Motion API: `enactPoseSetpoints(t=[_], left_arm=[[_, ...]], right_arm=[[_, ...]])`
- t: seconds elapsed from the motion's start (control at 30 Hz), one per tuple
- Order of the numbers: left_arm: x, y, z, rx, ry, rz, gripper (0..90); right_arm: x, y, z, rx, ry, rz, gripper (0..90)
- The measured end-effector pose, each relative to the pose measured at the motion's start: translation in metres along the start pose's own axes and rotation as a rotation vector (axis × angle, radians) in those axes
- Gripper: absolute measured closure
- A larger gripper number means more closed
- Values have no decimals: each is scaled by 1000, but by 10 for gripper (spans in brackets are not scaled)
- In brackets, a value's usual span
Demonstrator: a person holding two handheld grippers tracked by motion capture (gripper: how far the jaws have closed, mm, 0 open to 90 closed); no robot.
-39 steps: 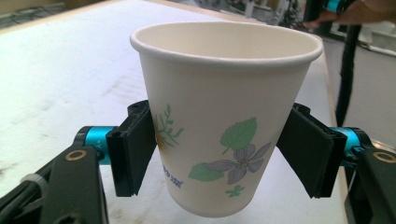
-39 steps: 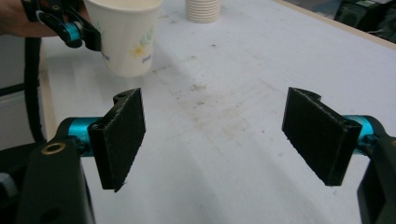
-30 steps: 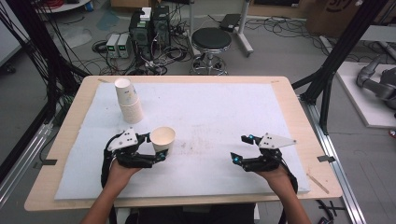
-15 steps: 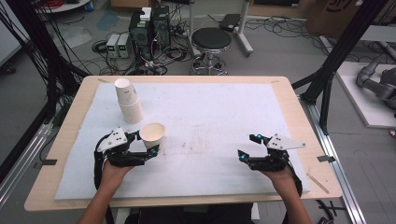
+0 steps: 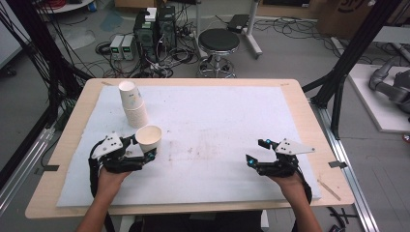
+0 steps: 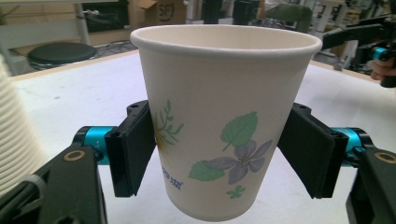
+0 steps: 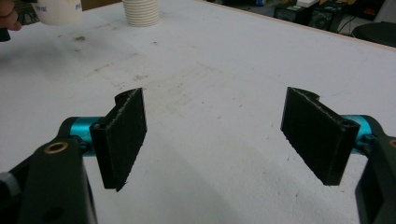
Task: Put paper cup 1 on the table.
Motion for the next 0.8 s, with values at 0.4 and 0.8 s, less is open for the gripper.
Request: enactPoseSetpoints(t=[0.4, 0.8], left_arm=[[6, -41, -28, -144, -16, 0, 290], [30, -67, -50, -266, -46, -33, 290]], right_arm=[[1, -3, 0, 0, -9, -13, 221], [4, -1, 4, 9, 2, -23, 214]])
Point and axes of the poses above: each handheld gripper's, and its own axes: y roughly forward along the jaws, x roughly out of its underside, z roughly to its right, the point moved 7 cm from there along y, roughly forward along the jaws, and after that the axes turned 6 degrees about y, right-handed, at the moved point
